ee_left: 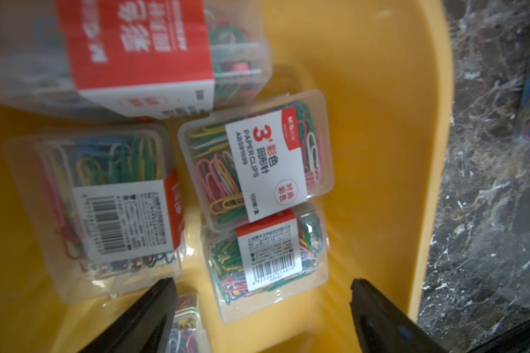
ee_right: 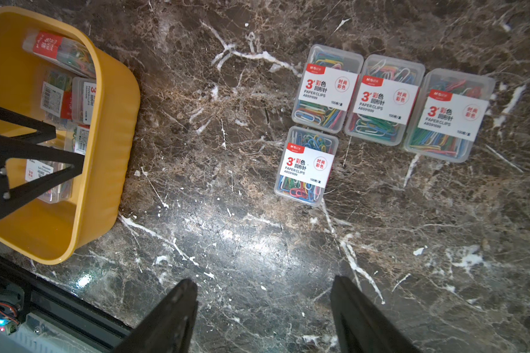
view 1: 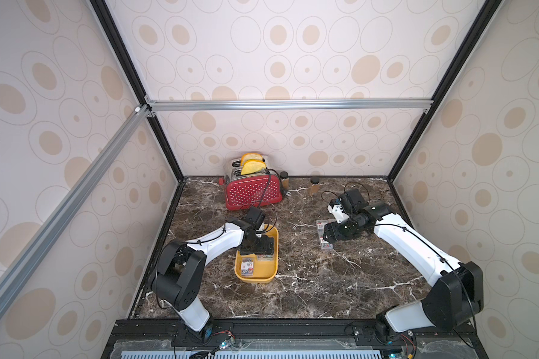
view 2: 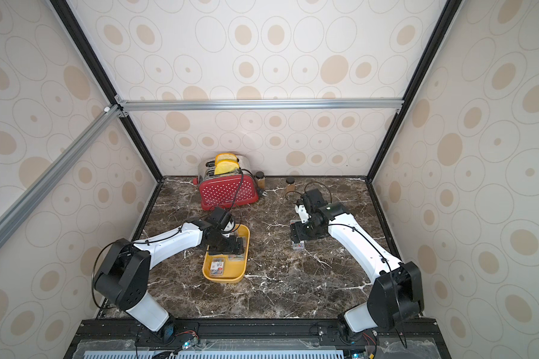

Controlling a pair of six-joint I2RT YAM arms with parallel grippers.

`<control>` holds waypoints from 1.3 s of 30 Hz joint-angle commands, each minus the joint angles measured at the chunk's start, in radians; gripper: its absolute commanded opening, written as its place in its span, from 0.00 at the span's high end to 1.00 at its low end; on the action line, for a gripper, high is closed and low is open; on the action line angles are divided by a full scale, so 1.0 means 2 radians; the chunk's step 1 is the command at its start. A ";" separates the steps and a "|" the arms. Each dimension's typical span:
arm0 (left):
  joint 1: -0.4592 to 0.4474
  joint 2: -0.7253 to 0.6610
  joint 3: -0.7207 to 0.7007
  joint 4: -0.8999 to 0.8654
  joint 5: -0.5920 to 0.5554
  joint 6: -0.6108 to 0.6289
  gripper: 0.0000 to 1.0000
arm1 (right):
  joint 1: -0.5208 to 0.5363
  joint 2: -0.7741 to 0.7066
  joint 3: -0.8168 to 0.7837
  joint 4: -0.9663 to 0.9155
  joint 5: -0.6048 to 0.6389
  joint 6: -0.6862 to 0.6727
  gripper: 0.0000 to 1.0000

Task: Take the paper clips out of the storage box
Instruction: Pick up the boxed paper clips from the storage box.

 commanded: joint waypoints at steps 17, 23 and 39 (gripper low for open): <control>-0.019 0.048 0.011 0.010 -0.043 -0.009 0.14 | 0.003 -0.003 0.011 -0.003 -0.011 -0.006 0.26; -0.024 0.048 0.014 0.010 -0.046 -0.005 0.31 | 0.003 -0.002 0.016 -0.002 -0.015 -0.007 0.26; -0.024 -0.098 0.031 0.007 0.019 0.043 0.53 | 0.001 -0.012 0.044 -0.008 -0.107 0.019 0.25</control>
